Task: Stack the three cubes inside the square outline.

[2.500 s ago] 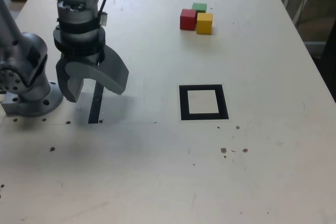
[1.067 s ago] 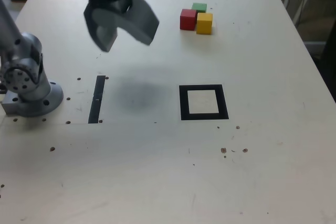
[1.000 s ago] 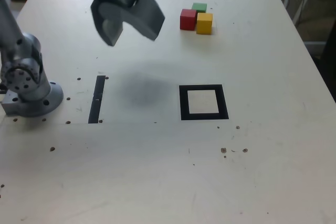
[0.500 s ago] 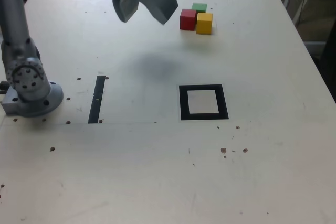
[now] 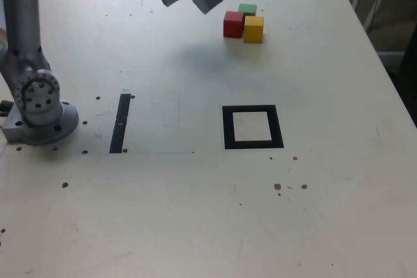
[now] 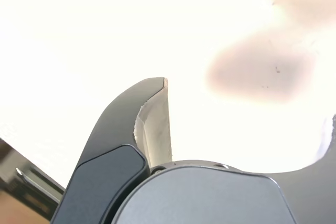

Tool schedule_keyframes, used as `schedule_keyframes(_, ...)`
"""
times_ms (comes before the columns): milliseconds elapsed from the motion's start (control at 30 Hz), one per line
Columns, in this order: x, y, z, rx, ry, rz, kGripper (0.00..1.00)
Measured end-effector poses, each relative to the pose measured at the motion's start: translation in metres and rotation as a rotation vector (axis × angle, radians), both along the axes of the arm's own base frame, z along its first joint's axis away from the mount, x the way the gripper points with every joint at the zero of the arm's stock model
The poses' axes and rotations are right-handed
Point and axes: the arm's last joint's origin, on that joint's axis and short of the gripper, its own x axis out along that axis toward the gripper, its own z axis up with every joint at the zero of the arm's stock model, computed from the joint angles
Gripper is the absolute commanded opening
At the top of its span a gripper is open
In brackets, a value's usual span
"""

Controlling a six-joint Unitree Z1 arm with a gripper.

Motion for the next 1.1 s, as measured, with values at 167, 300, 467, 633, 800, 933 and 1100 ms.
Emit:
schedule_keyframes(167, 0.002, 0.015, -0.002, 0.082, 0.011, -0.131, 1.0)
schedule_keyframes(300, 0.007, 0.025, -0.01, 0.125, 0.056, -0.243, 0.99)
schedule_keyframes(467, 0.016, 0.039, -0.023, 0.158, 0.124, -0.38, 0.98)
schedule_keyframes(633, 0.022, 0.043, -0.025, 0.167, 0.112, -0.407, 0.97)
schedule_keyframes(800, 0.028, 0.045, -0.029, 0.138, 0.085, -0.457, 0.94)
schedule_keyframes(933, 0.035, 0.05, -0.037, 0.114, 0.1, -0.514, 0.93)
schedule_keyframes(1100, 0.04, 0.053, -0.047, 0.094, 0.118, -0.548, 0.93)
